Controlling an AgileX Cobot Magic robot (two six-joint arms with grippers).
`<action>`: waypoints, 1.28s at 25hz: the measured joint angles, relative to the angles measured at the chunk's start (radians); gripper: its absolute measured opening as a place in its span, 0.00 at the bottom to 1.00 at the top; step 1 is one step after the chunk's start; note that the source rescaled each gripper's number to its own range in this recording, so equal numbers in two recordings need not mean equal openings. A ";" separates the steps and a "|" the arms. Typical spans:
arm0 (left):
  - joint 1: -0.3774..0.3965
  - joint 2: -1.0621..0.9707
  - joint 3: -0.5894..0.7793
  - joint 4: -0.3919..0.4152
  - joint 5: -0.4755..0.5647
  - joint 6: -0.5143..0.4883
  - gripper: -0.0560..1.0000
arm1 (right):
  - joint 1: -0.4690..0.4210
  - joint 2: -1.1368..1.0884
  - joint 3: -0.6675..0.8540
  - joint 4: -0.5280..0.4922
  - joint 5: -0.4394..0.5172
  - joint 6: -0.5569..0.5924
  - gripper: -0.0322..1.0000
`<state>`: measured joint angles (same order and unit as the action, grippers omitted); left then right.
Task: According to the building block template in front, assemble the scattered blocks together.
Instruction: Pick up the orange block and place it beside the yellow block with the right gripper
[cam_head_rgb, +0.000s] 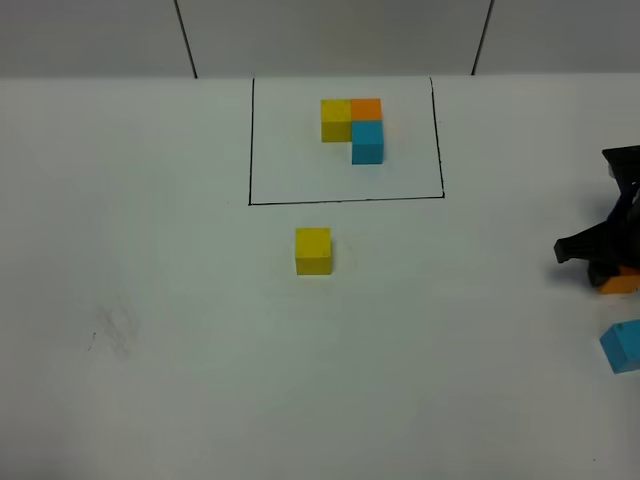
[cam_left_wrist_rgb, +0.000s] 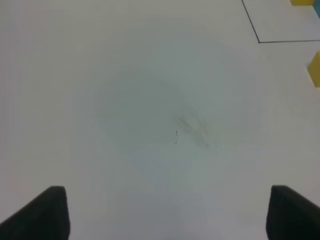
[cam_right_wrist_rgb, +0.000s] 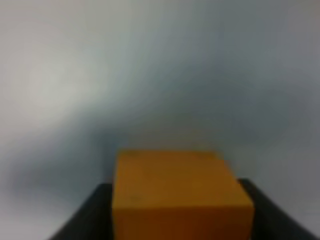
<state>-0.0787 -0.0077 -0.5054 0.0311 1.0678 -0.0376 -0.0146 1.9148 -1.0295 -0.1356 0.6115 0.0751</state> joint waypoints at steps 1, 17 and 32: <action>0.000 0.000 0.000 0.000 0.000 0.000 0.70 | 0.000 -0.010 0.000 -0.002 0.006 -0.001 0.30; 0.000 0.000 0.000 0.000 0.000 0.000 0.70 | 0.357 -0.064 -0.201 0.181 0.175 -0.839 0.30; 0.000 0.000 0.000 0.000 0.000 0.000 0.70 | 0.544 0.215 -0.572 0.182 0.350 -0.988 0.30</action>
<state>-0.0787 -0.0077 -0.5054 0.0311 1.0678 -0.0376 0.5296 2.1303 -1.6020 0.0466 0.9612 -0.9125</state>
